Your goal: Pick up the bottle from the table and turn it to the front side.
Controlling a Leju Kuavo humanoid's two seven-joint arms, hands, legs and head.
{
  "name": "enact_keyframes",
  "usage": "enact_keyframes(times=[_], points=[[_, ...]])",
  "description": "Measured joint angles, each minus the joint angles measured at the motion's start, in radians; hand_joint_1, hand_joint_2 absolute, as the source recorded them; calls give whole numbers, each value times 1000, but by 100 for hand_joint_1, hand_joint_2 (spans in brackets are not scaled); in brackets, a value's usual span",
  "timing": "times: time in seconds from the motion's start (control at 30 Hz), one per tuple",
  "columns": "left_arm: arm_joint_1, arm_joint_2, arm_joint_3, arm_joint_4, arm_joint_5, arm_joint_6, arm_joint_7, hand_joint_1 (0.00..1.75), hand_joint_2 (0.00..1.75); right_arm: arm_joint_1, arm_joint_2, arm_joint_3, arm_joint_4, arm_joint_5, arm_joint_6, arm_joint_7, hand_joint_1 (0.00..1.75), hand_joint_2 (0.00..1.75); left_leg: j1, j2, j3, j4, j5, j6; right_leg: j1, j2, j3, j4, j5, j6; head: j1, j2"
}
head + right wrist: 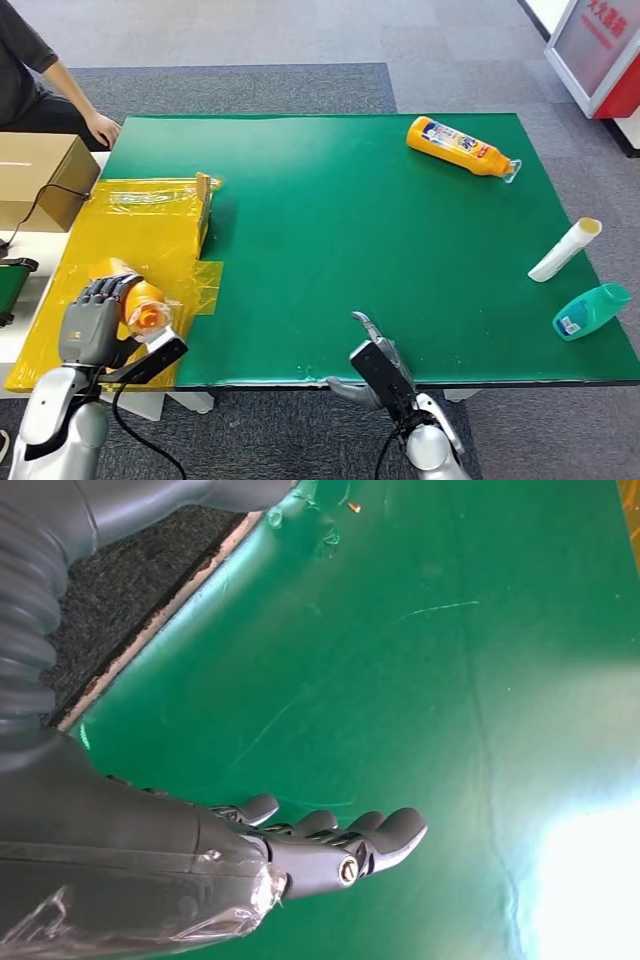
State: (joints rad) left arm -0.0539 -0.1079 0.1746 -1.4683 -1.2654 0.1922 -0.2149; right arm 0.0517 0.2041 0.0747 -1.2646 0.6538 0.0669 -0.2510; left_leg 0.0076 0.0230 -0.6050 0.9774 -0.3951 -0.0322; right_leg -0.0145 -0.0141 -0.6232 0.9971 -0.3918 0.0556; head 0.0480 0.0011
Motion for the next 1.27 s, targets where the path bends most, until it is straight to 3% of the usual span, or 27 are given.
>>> enact_keyframes(times=[0.13, 0.27, 0.43, 0.57, 0.77, 0.87, 0.97, 1.1, 1.23, 1.27], points=[[-144, 79, -30, 112, -111, -106, 152, 0, 175, -13, 2, 1, 7, 1, 16, -9, 0, 175, 0, 0, 0, 0, 3, -2, 0, 0, 0, 0, 2, -2, 0, 0], [-218, 111, -28, 247, -144, -122, 185, 0, 0, -32, 3, 9, 25, 2, 24, -12, 0, 175, 1, 0, 0, 0, 4, -2, 1, 0, -1, 0, 4, -3, 0, 0], [-311, 131, -2, 418, -160, -60, 176, 0, 0, -56, 4, 23, 56, 0, 25, -15, 0, 175, 1, 0, -2, 0, 6, -1, 1, 0, -2, 0, 5, -2, 0, 0], [-320, 120, 16, 430, -106, -4, 97, 0, 0, -57, 4, 26, 64, -5, 22, -15, 0, 175, 1, 0, -2, 0, 6, -1, 1, 0, -2, 0, 5, -2, 0, 0], [-271, 83, 27, 306, 34, 62, -7, 0, 0, -57, 4, 27, 69, -9, 20, -13, 0, 175, 1, 0, -2, 0, 5, -1, 1, 0, -2, 0, 4, -2, 0, 0], [-221, 53, 38, 191, 187, 91, -96, 0, 0, -55, 4, 26, 69, -10, 20, -7, 0, 175, 1, 0, -2, 0, 4, -1, 1, 0, -2, 0, 4, -2, 0, 0], [-146, 4, 65, 54, 537, -52, -233, 0, 0, -45, 4, 25, 64, -12, 14, -4, 0, 175, 1, 0, -2, 0, 3, -1, 1, 0, -2, 0, 3, -2, 0, 0], [-51, -61, 145, -9, 1104, -458, -353, 0, 175, -17, 3, 20, 40, -18, -7, -32, 0, 175, 1, 0, -2, 0, 1, -1, 1, 0, -2, 0, 2, -2, 0, 0], [11, -93, 203, 81, 1359, -786, -380, 0, 175, 4, 3, 16, -8, -51, -34, -117, 0, 175, 1, 0, -2, 0, 0, 0, 1, 0, -2, 0, 1, -1, 0, 0], [17, -94, 205, 101, 1378, -826, -384, 0, 175, 6, 3, 16, -16, -58, -37, -130, 0, 175, 1, 0, -2, 0, 0, 0, 1, 0, -2, 0, 1, -1, 0, 0]])
